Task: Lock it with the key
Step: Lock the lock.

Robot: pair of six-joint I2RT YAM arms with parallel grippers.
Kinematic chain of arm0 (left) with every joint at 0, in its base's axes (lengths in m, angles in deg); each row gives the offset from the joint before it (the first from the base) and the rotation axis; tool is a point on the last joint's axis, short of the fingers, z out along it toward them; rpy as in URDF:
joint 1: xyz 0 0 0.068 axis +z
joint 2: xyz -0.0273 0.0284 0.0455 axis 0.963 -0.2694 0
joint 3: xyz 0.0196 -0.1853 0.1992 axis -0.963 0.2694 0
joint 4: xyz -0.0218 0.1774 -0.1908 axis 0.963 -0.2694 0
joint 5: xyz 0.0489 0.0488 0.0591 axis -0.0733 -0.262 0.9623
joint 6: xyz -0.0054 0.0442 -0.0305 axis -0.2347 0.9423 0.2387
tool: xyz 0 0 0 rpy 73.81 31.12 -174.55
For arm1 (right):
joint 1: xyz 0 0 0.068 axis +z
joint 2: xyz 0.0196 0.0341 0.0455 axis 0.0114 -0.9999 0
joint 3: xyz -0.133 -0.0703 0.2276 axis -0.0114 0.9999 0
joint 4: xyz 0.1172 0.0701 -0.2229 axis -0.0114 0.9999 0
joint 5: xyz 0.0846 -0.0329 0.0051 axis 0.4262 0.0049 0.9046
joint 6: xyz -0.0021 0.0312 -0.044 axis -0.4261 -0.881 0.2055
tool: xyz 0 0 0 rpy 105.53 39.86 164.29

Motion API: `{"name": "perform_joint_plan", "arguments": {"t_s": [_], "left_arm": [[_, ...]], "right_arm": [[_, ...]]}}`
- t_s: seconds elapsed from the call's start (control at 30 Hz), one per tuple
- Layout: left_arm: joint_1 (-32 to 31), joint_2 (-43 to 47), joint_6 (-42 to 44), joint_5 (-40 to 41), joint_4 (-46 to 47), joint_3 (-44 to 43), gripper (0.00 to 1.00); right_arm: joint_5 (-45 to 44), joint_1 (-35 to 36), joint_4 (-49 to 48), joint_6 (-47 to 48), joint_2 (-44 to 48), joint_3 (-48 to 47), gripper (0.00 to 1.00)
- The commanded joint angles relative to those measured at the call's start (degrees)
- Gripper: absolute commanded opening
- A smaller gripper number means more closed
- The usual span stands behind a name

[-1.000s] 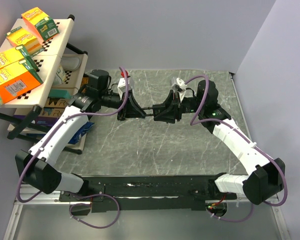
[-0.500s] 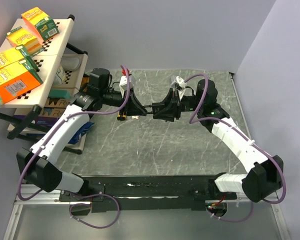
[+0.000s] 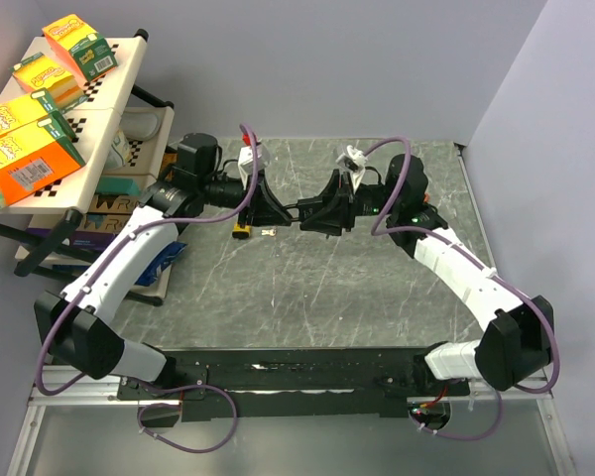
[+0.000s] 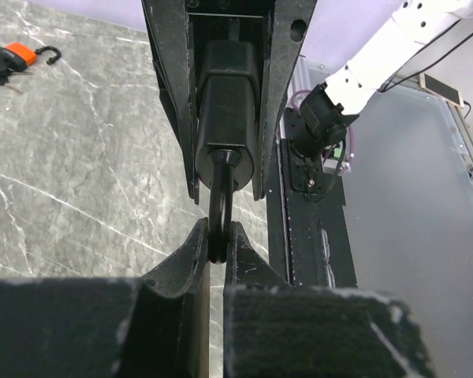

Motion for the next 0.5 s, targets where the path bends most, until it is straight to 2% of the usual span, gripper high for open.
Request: {"name": "perform_joint_plan", "arguments": {"t_s": [0.0, 0.07, 0.17, 0.23, 0.33, 0.47], "left_arm": [[-9.8, -2.0, -4.2, -0.8, 22.4, -2.0, 0.01], [-10.2, -2.8, -7.0, -0.8, 25.5, -2.5, 0.01], [-10.5, -3.5, -6.9, -1.0, 25.1, -3.4, 0.01], [-10.4, -3.5, -5.8, -1.0, 23.0, -3.5, 0.01], [-9.8, -2.6, 0.3, -1.0, 16.2, -3.3, 0.01], [-7.3, -1.4, 2.9, -2.0, 11.9, -1.6, 0.01]], "right_arm": [[1.4, 12.0, -9.0, -2.3, -4.4, -2.6, 0.00], [1.7, 12.4, -9.3, -2.9, -5.3, -2.9, 0.00], [1.9, 12.3, -9.0, -2.9, -5.4, -3.5, 0.00], [2.2, 12.1, -4.5, 0.4, -4.5, -4.1, 0.00], [2.2, 10.7, 3.5, 5.6, -2.6, -4.6, 0.00], [1.7, 7.4, 12.2, 11.3, 0.1, -4.7, 0.00]]}}
